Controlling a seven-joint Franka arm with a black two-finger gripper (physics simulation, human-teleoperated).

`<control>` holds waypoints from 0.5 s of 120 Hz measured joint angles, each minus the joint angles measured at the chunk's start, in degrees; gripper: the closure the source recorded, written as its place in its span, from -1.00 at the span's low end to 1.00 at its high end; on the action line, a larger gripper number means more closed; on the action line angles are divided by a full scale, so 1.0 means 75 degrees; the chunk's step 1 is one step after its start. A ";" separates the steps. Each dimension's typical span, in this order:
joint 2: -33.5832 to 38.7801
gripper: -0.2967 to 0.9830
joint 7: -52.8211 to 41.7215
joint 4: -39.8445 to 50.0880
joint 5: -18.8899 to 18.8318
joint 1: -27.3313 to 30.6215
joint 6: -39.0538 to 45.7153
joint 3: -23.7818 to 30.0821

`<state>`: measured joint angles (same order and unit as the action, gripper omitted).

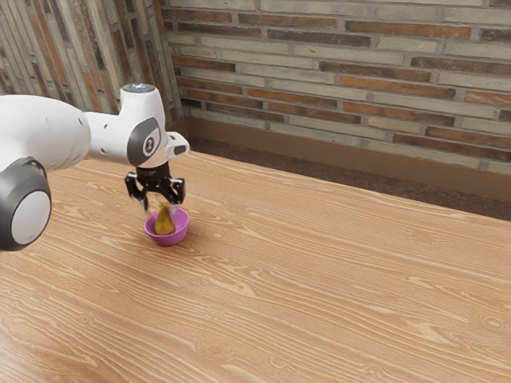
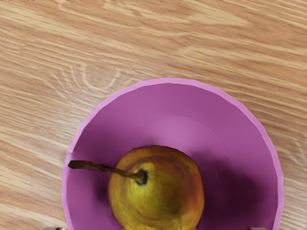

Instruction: Place the pear in the bowl.

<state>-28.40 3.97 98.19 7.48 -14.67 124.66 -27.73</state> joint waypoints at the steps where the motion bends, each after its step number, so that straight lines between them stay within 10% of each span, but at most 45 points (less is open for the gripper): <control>1: -0.0001 -0.24 -0.0007 -0.0002 0.0004 0.0001 0.0001 0.0003; 20: 0.0961 -0.39 -0.0121 0.0048 -0.0103 -0.0030 -0.0390 0.0242; 37: 0.3415 -0.46 -0.0283 -0.0405 -0.0808 -0.0192 -0.2295 0.2325; 60: 0.3919 -0.51 -0.0481 -0.0682 -0.1360 -0.2214 -0.3775 0.2968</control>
<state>0.99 0.36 93.08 -2.72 -31.28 96.35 -5.47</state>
